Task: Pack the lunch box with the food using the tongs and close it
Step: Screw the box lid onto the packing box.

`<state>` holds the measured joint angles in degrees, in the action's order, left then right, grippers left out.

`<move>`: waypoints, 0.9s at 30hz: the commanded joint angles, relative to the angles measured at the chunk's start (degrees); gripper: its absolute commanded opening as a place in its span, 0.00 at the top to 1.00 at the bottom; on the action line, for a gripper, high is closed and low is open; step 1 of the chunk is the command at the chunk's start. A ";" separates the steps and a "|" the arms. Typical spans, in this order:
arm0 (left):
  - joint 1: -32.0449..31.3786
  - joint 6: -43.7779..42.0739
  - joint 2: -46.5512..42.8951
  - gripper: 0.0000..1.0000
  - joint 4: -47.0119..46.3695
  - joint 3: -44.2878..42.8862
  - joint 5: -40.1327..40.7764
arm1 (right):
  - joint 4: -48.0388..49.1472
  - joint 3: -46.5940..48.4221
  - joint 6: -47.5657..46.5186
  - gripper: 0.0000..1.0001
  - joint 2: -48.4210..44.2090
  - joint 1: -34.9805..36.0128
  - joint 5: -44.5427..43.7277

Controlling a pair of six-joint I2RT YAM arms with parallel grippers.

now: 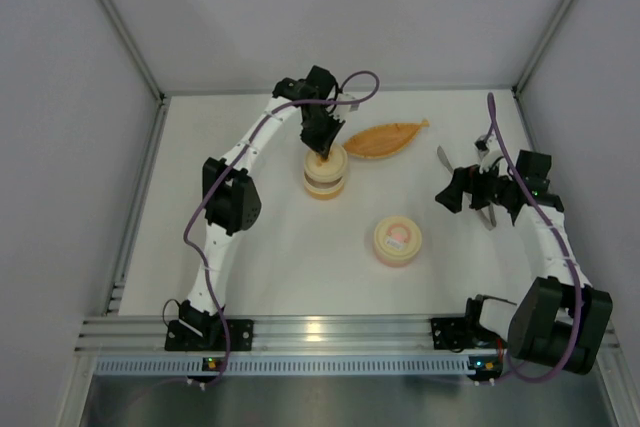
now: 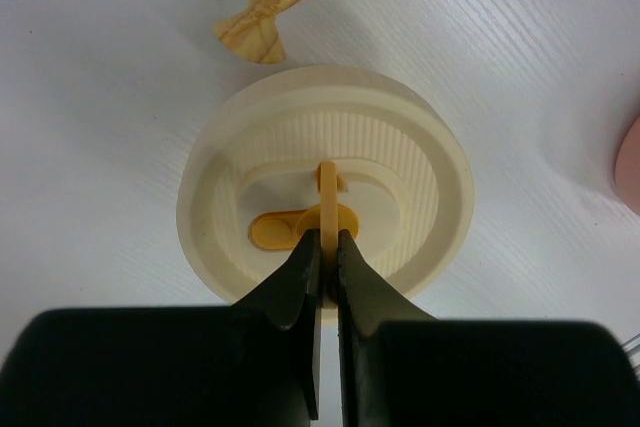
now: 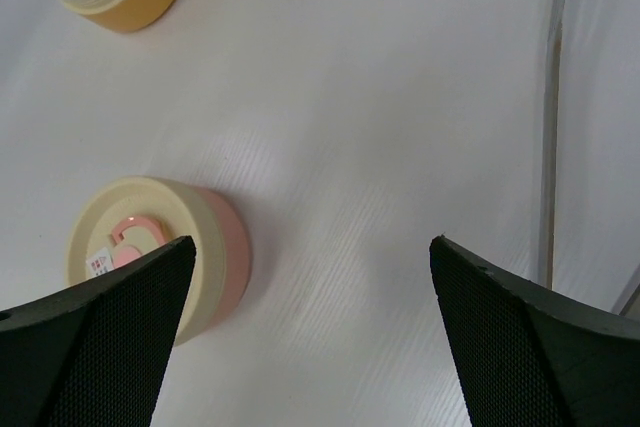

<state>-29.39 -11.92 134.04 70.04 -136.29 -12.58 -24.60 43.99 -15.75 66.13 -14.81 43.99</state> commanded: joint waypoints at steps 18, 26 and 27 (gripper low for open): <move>0.29 0.32 1.84 1.00 0.63 0.49 1.06 | 4.30 0.75 0.19 0.01 -1.09 -0.40 2.15; 0.29 0.06 1.93 1.00 0.97 2.25 1.33 | 4.03 1.54 0.02 0.01 -0.83 -0.40 2.51; 0.29 0.06 1.84 1.00 0.98 2.43 1.42 | 4.12 1.45 0.10 0.01 -0.56 -0.40 2.59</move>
<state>-29.30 -11.92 136.29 70.37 -134.39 -11.49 -23.59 43.88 -15.77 66.00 -14.81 44.56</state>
